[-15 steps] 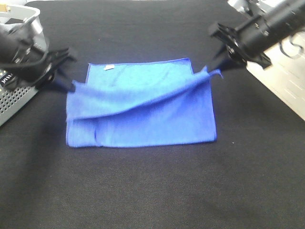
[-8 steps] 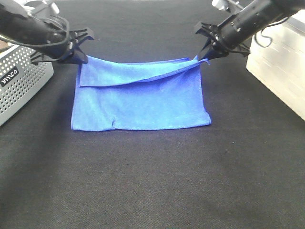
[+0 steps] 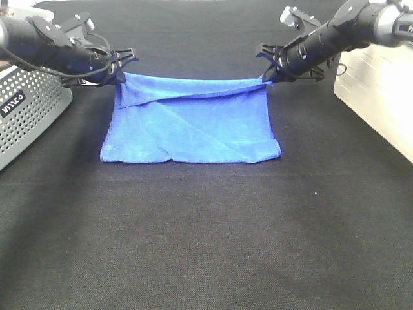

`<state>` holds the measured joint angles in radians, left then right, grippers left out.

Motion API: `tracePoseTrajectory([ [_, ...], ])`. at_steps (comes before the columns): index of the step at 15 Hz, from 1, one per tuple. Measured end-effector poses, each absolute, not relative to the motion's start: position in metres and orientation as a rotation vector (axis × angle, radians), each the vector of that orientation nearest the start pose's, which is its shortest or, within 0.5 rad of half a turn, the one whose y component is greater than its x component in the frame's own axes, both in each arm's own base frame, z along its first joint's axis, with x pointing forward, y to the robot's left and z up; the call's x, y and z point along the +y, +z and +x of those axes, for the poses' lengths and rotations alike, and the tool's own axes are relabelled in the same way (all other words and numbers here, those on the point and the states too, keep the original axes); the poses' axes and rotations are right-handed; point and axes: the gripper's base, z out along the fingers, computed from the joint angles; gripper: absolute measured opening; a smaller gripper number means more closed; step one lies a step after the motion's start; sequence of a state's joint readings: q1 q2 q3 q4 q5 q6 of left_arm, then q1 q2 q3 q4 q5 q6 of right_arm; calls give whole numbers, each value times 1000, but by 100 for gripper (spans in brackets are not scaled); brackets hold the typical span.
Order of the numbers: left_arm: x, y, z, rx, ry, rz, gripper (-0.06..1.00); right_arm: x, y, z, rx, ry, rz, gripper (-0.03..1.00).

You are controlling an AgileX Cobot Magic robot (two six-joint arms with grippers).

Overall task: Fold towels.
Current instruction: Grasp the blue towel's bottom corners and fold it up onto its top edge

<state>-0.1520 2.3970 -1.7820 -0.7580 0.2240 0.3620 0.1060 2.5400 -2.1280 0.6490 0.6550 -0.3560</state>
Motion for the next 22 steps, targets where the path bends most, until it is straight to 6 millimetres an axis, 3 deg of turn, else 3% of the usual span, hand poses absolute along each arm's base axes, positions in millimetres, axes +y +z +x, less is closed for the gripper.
tracePoseTrajectory([
  [2,-94,121,524,2282,-448,-169,14,92,123,547,2452,591,-66,20],
  [3,-94,122,525,2277,-442,-157,27,92,123,547,2451,598,-60,39],
  [4,-94,122,525,2277,-442,-157,27,92,123,547,2451,598,-60,39],
  [5,-94,122,525,2277,-439,-149,41,93,123,547,2451,605,-57,60],
  [6,-95,121,524,2287,-446,-143,62,93,123,546,2465,617,-64,75],
  [7,-96,121,523,2299,-454,-137,70,94,122,544,2483,630,-74,84],
  [12,-107,111,506,2505,-577,-1,75,97,144,525,2624,753,-177,88],
  [17,-112,125,491,2643,-630,46,73,84,143,510,2790,862,-185,86],
  [22,-138,130,465,2735,-541,161,73,82,140,497,2880,866,-213,85],
])
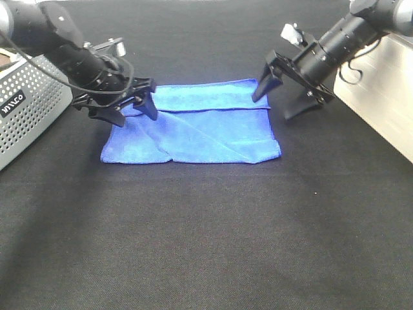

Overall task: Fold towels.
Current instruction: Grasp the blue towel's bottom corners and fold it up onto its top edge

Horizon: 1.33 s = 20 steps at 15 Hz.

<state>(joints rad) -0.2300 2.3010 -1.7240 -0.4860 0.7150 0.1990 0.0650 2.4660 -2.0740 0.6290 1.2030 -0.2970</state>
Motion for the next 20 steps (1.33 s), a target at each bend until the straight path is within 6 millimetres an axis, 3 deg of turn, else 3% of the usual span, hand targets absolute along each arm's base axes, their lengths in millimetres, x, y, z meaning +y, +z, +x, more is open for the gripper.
tracePoseTrajectory([
  [2,-135,136,447,2736,-502,108,73,79,134,478,2911,838,-151,85],
  [4,-124,124,423,2792,-470,17,73,74,134,453,2884,759,-89,85],
  [6,-120,114,414,2811,-455,-43,73,72,128,442,2886,732,-116,85],
  [12,-118,117,420,2727,-447,-161,73,70,124,442,2863,686,-162,85],
  [15,-117,99,420,2758,-430,-195,72,71,110,443,2876,714,-126,84],
  [19,-117,95,422,2750,-426,-204,72,74,100,446,2852,784,-70,77],
  [20,-117,95,422,2751,-429,-208,72,76,96,447,2843,816,-53,71],
])
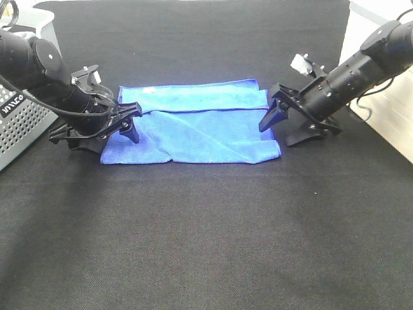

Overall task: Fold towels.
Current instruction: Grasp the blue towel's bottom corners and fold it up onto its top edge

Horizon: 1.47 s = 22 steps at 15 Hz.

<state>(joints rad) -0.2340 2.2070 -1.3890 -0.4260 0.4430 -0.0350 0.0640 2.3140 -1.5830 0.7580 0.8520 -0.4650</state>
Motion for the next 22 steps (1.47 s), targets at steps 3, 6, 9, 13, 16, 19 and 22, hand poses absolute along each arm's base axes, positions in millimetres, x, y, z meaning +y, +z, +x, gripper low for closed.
tracePoseTrajectory([
  [3,-117,92,424,2737,-426,-217,46,87,86,447,2846,852,-54,41],
  [6,-118,89,423,2752,-430,-205,8,87,80,446,2866,846,-38,10],
  [9,-119,96,417,2802,-443,-154,1,87,81,444,2887,851,-37,0],
  [13,-117,110,402,2920,-428,-29,1,84,104,423,2929,820,-61,0],
  [16,-110,128,370,2968,-413,45,1,77,99,378,3014,787,-17,0],
  [19,-100,131,330,3030,-393,55,1,73,96,343,3071,769,9,0],
  [22,-94,126,297,3087,-380,67,1,69,98,299,3121,750,52,0],
])
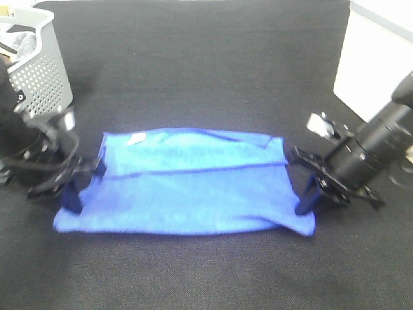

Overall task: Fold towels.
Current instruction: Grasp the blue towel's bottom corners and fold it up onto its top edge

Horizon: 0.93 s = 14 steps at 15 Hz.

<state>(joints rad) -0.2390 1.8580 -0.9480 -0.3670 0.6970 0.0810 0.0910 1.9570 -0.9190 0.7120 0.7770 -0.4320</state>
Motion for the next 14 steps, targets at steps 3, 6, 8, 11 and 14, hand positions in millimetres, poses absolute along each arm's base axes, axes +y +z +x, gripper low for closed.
tracePoseTrajectory([
  [3,-94,127,294,3072,-376,72,1,69,100,296,3119,752,58,0],
  [6,-95,133,304,3014,-374,70,1,70,110,310,3064,746,32,0],
  [8,-99,146,320,2937,-381,78,1,72,127,333,2977,735,-7,0],
  [11,-105,169,353,2783,-391,80,1,76,155,381,2837,706,-80,0],
  [14,-105,159,379,2695,-353,65,1,77,149,415,2817,673,-83,0],
])
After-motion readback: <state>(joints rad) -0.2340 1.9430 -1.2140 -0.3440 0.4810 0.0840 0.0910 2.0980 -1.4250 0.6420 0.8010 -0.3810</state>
